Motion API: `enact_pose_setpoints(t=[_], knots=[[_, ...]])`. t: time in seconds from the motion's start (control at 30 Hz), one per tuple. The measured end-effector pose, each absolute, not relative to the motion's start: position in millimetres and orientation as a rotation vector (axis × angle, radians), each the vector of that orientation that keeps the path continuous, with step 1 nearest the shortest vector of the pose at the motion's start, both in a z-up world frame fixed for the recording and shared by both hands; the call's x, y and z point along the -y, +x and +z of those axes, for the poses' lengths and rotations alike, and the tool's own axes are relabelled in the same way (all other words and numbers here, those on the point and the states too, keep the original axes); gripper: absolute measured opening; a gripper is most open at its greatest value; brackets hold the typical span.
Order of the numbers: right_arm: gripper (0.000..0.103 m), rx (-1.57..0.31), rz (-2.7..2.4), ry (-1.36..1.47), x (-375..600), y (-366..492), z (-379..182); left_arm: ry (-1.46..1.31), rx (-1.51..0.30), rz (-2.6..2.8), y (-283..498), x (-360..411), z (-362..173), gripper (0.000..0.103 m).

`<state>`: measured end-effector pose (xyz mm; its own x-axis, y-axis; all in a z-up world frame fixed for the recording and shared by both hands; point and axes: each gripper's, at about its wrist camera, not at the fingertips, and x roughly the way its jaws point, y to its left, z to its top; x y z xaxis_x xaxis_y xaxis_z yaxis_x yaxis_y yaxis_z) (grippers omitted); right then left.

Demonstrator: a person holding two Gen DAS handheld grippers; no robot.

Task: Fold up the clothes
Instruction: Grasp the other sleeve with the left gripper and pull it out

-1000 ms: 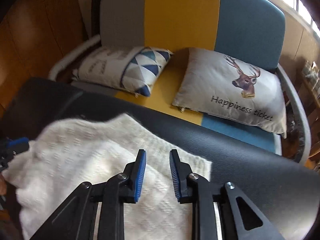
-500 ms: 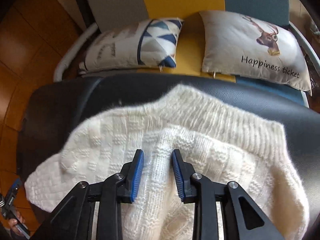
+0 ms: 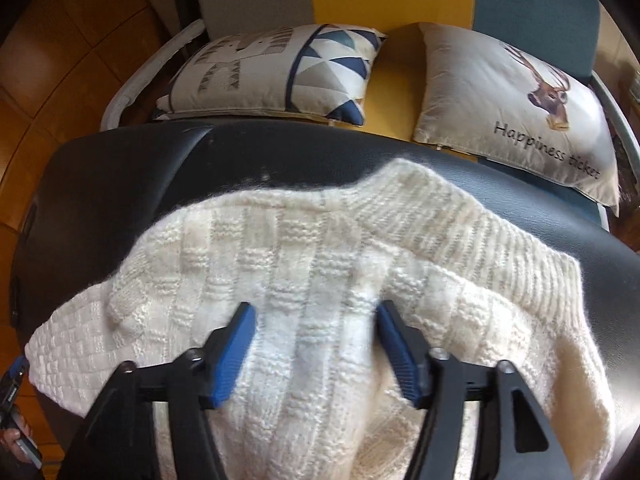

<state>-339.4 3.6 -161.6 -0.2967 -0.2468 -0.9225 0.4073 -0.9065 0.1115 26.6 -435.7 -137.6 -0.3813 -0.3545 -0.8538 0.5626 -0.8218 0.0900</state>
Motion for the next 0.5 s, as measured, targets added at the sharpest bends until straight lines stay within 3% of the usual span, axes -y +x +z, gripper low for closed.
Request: enact_pose_setpoints(t=[0.07, 0.1, 0.13, 0.23, 0.3, 0.4, 0.43, 0.47, 0.5], knots=[[0.087, -0.233, -2.232, 1.539, 1, -337, -163, 1.29, -0.343, -2.259, 28, 430, -139, 0.06], [0.087, -0.249, -2.23, 1.532, 4, -336, -163, 1.288, -0.37, -2.282, 29, 427, -139, 0.049], [0.088, -0.266, -2.227, 1.525, 7, -335, -164, 1.286, -0.398, -2.306, 29, 424, -140, 0.024], [0.087, -0.313, -2.219, 1.504, 14, -331, -165, 1.268, -0.335, -2.335, 23, 411, -139, 0.011], [0.082, -0.344, -2.227, 1.473, 16, -328, -163, 1.245, -0.343, -2.342, 21, 411, -136, 0.009], [0.051, -0.4, -2.25, 1.424, 18, -324, -157, 1.175, -0.398, -2.348, 21, 416, -126, 0.008], [0.028, -0.423, -2.258, 1.412, 20, -323, -155, 1.148, -0.415, -2.349, 20, 419, -122, 0.007], [0.015, -0.445, -2.264, 1.405, 22, -322, -153, 1.122, -0.428, -2.351, 19, 421, -118, 0.007], [0.014, -0.467, -2.267, 1.397, 25, -321, -151, 1.096, -0.425, -2.352, 18, 422, -113, 0.007]])
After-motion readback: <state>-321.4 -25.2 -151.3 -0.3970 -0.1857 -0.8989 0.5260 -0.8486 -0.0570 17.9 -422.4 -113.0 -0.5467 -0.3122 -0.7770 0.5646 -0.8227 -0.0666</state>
